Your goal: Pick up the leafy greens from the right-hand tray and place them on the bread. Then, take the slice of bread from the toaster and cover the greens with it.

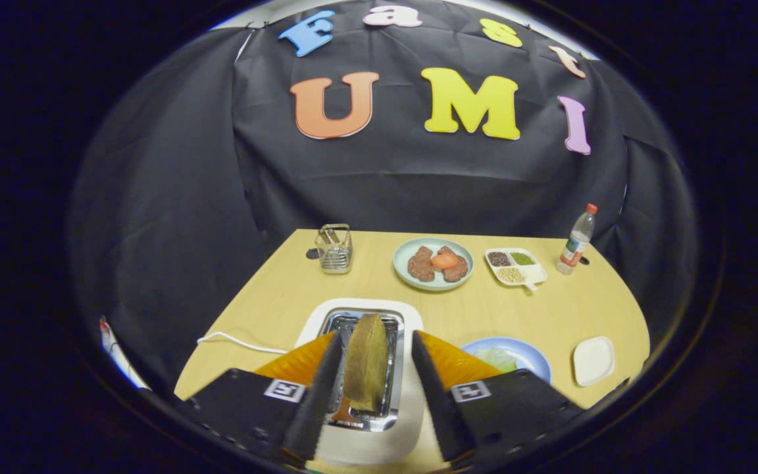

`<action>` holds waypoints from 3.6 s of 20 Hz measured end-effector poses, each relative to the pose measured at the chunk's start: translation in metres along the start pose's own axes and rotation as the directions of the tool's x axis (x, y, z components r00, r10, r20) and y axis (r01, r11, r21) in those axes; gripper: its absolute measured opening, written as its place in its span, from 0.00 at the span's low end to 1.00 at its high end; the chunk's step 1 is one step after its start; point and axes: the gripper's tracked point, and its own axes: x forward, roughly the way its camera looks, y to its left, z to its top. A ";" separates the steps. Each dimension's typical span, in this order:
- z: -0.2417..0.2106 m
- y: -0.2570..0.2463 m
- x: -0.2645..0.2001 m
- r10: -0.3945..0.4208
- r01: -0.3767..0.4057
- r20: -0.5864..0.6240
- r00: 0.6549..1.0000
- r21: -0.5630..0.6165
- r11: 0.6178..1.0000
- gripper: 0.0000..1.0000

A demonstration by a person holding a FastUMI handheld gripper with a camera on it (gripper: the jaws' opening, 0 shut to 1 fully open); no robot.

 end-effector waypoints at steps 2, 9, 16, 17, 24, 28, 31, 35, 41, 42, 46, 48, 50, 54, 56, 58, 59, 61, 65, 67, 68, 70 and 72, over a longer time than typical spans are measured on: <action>-0.001 0.000 0.002 0.003 -0.003 -0.006 1.000 0.002 1.000 0.30; 0.017 0.003 -0.016 0.000 0.000 0.030 1.000 -0.025 1.000 0.02; 0.071 0.000 -0.074 0.031 -0.030 0.126 0.992 -0.011 0.999 0.02; 0.080 -0.001 -0.082 0.030 -0.029 0.144 0.989 -0.011 1.000 0.02; 0.093 -0.037 -0.107 -0.005 0.006 0.199 0.980 -0.006 1.000 0.02; 0.072 -0.068 -0.090 -0.023 0.020 0.166 0.986 0.021 1.000 0.02; 0.046 -0.093 -0.067 -0.045 0.041 0.126 0.991 0.034 0.999 0.02; 0.009 -0.121 -0.034 -0.042 0.038 0.062 0.997 0.056 0.998 0.02; -0.041 -0.132 0.012 0.062 -0.056 -0.053 0.997 0.117 0.992 0.02; -0.049 -0.136 0.016 0.075 -0.065 -0.065 0.995 0.133 0.989 0.02; -0.063 -0.154 0.026 0.063 -0.050 -0.079 0.995 0.157 0.986 0.02; -0.072 -0.168 0.031 0.027 -0.012 -0.101 0.995 0.140 0.990 0.02; -0.073 -0.172 0.033 0.043 -0.027 -0.098 0.994 0.157 0.987 0.03; -0.074 -0.182 0.032 0.087 -0.062 -0.108 0.990 0.220 0.974 0.03; -0.073 -0.186 0.029 0.108 -0.079 -0.106 0.988 0.249 0.965 0.03; -0.072 -0.190 0.027 0.119 -0.087 -0.108 0.987 0.265 0.960 0.03; -0.071 -0.193 0.027 0.121 -0.088 -0.107 0.987 0.270 0.959 0.03; -0.073 -0.194 0.027 0.132 -0.096 -0.111 0.985 0.280 0.955 0.06; -0.081 -0.214 0.031 0.054 -0.025 -0.118 0.992 0.240 0.970 0.06; -0.086 -0.217 0.037 0.027 0.000 -0.122 0.992 0.212 0.977 0.16; -0.089 -0.220 0.038 0.013 0.013 -0.128 0.992 0.200 0.980 0.16; -0.095 -0.226 0.043 -0.013 0.039 -0.142 0.990 0.182 0.982 0.16; -0.102 -0.243 0.044 -0.106 0.130 -0.168 0.980 0.140 0.982 0.26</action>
